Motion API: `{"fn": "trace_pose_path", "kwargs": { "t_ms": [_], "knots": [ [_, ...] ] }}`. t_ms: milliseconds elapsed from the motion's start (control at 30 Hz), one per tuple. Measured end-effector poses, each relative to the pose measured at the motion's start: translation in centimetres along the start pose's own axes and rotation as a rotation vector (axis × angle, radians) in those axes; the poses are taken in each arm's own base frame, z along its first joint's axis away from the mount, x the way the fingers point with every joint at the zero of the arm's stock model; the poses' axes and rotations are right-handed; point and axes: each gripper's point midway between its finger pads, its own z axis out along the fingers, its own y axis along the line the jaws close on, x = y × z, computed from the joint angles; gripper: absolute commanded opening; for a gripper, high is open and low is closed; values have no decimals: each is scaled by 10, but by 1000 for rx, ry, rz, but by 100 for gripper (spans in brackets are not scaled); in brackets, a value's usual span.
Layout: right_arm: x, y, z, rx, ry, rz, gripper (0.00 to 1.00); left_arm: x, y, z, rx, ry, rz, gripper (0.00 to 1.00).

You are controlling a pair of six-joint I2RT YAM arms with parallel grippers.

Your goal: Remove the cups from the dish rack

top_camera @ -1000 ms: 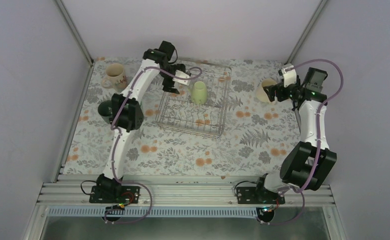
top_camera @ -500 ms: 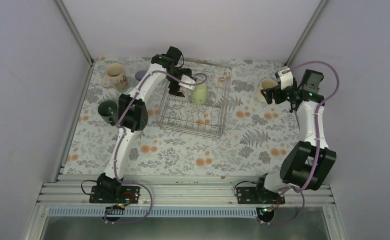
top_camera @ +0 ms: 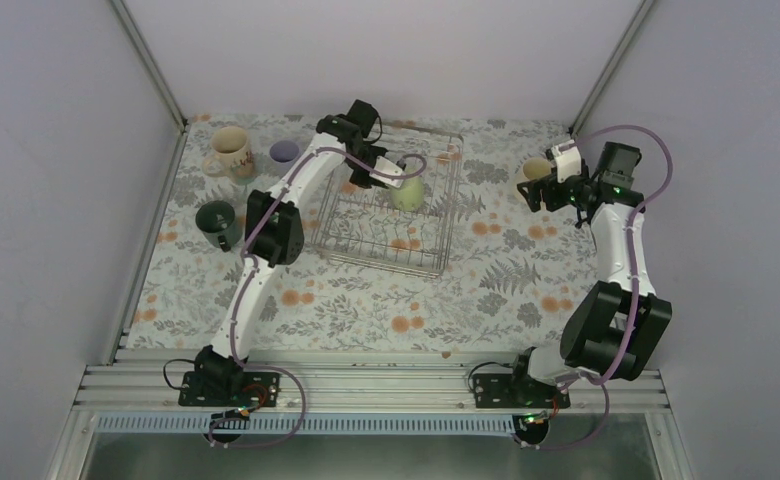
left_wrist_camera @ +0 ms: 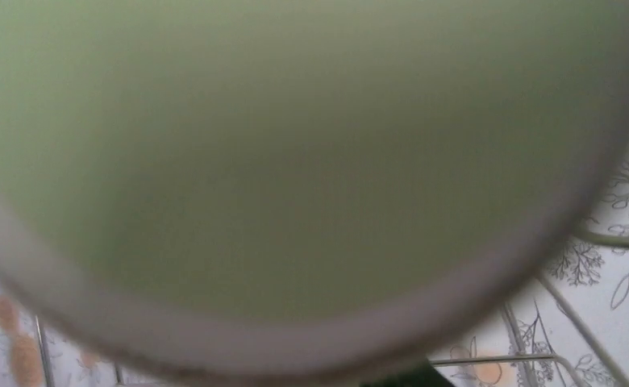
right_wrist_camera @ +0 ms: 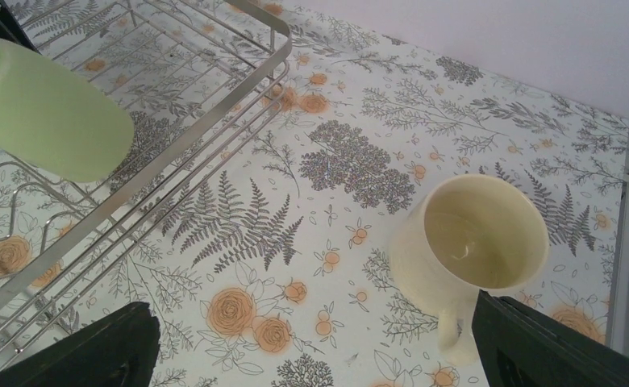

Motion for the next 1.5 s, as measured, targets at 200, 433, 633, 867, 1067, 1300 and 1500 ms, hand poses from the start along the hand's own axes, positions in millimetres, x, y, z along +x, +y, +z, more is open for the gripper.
{"fn": "trace_pose_path", "kwargs": {
  "t_ms": [200,433,633,867,1067,1300,1500],
  "knots": [
    [-1,2,0,-5,-2,-4,100,-4,1,0,-4,-15,-9,2],
    [-7,17,-3,-38,-11,-22,100,-4,5,-1,-19,-12,-106,2],
    [-29,50,-13,-187,-53,-38,100,-16,32,-31,-128,-48,-209,2],
    [-58,93,-18,-584,-137,-7,100,-97,85,-170,-391,-348,-317,2],
    [-55,120,-9,-828,-158,157,100,-185,70,-270,-437,-699,-276,2],
    [-99,141,-36,-957,-287,160,100,-207,36,-222,-377,-833,-270,2],
    [-114,146,-46,-995,-304,216,100,-177,34,-163,-377,-802,-355,2]
  ]
}}
